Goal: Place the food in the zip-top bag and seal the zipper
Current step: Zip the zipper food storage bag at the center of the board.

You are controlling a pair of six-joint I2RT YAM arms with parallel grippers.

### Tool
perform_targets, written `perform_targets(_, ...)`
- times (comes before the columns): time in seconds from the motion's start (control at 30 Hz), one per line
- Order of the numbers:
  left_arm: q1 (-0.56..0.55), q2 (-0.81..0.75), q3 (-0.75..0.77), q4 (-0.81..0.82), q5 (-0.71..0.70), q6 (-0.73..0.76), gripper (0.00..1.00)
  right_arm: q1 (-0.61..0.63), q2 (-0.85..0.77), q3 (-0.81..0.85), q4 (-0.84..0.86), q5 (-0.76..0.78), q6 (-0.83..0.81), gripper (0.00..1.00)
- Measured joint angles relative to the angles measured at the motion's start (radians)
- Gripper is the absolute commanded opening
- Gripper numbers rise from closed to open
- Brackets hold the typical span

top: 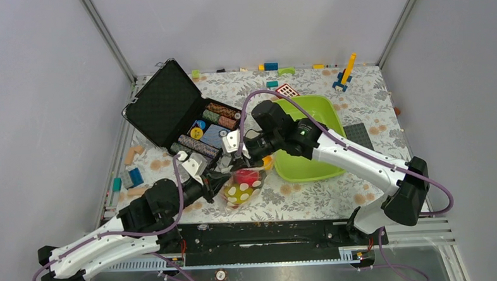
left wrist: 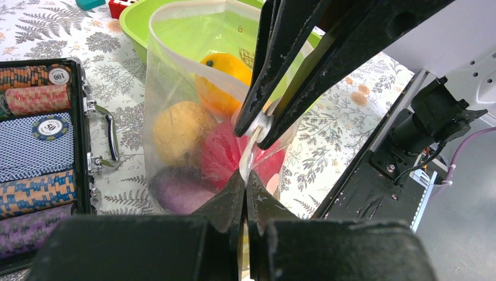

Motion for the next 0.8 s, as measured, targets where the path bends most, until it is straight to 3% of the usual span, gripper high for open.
perform_targets(0.33, -0.001, -0.074, -0.042, -0.005, -0.042, -0.033, 0.0, -0.007, 0.0, 0.006, -0.045, 0.051, -0.031, 0.07)
perform_targets(0.8, -0.007, -0.166, -0.066, -0.033, -0.256, -0.126, 0.0, -0.055, -0.003, 0.006, -0.077, 0.114, -0.041, 0.05)
